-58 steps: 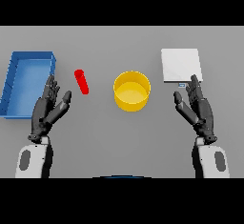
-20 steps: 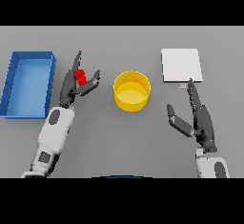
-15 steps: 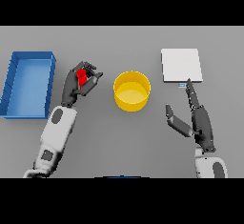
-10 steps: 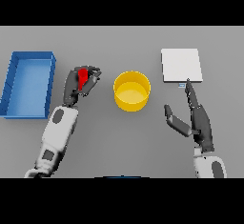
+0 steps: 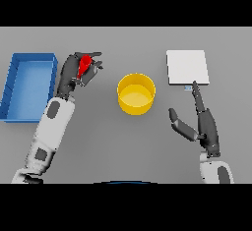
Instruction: Pick up the red beaker and tilt it to pour out 1 green nut into yellow bowl. Pick up the yellow bowl and place it on the metallic measuring scale.
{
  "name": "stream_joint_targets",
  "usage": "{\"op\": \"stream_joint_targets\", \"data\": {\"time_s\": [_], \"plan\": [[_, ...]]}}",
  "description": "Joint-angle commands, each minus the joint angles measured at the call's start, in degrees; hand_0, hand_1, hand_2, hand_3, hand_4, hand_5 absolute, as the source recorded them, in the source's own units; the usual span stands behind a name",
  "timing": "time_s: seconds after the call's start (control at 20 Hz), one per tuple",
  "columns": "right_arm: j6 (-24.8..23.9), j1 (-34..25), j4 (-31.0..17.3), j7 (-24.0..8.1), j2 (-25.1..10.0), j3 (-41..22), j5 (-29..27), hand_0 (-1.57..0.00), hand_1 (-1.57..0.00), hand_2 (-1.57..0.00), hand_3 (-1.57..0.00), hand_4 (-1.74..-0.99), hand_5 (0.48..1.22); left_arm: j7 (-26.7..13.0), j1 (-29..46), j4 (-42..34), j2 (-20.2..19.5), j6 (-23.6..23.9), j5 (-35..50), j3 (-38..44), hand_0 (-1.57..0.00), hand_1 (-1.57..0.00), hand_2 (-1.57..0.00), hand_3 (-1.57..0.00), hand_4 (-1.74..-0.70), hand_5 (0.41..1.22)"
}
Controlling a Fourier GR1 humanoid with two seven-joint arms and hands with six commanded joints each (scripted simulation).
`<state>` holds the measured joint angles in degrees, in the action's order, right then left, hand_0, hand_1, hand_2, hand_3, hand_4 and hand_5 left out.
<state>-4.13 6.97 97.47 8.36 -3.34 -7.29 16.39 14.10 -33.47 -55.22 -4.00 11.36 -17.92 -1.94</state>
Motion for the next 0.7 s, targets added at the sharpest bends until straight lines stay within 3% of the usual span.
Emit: {"op": "stream_joint_targets", "data": {"time_s": [0.0,0.2,0.35,0.5,0.65], "plan": [[0.31,-0.01,-0.23,-0.07,-0.10,0.03,-0.22,0.00,0.00,0.00,0.00,-1.101,0.658,-2.10,-0.67,-0.92,-1.42,-0.38,-2.76,-2.21,-1.55,-1.55,-1.55,-1.55,-1.73,1.137],[0.50,-0.23,-0.35,1.12,-0.38,0.41,-0.75,0.00,0.00,0.00,0.00,-1.092,0.667,-7.02,-2.53,-2.58,-4.61,-3.02,-10.04,-9.02,-1.56,-1.56,-1.56,-1.55,-1.74,1.127],[0.77,0.16,-0.17,0.00,-0.59,0.31,-0.63,0.00,0.00,0.00,0.00,-1.092,0.664,-8.93,-1.79,-5.11,-5.45,-4.30,-11.63,-11.42,-1.56,-1.56,-1.56,-1.55,-1.74,1.136],[1.32,-0.19,-0.12,0.33,-0.75,0.49,-1.24,0.00,0.00,0.00,0.00,-1.086,0.679,-14.00,-6.47,-5.18,-7.73,-7.51,-17.59,-16.54,-1.57,-1.57,-1.57,-1.56,-1.74,1.152],[1.16,-0.43,0.68,-0.16,-0.52,0.02,-0.68,0.00,0.00,0.00,0.00,-1.056,0.692,-14.68,-11.83,-2.09,-9.39,-11.60,-23.93,-22.97,-1.57,-1.57,-1.57,-1.57,-1.74,1.177]]}}
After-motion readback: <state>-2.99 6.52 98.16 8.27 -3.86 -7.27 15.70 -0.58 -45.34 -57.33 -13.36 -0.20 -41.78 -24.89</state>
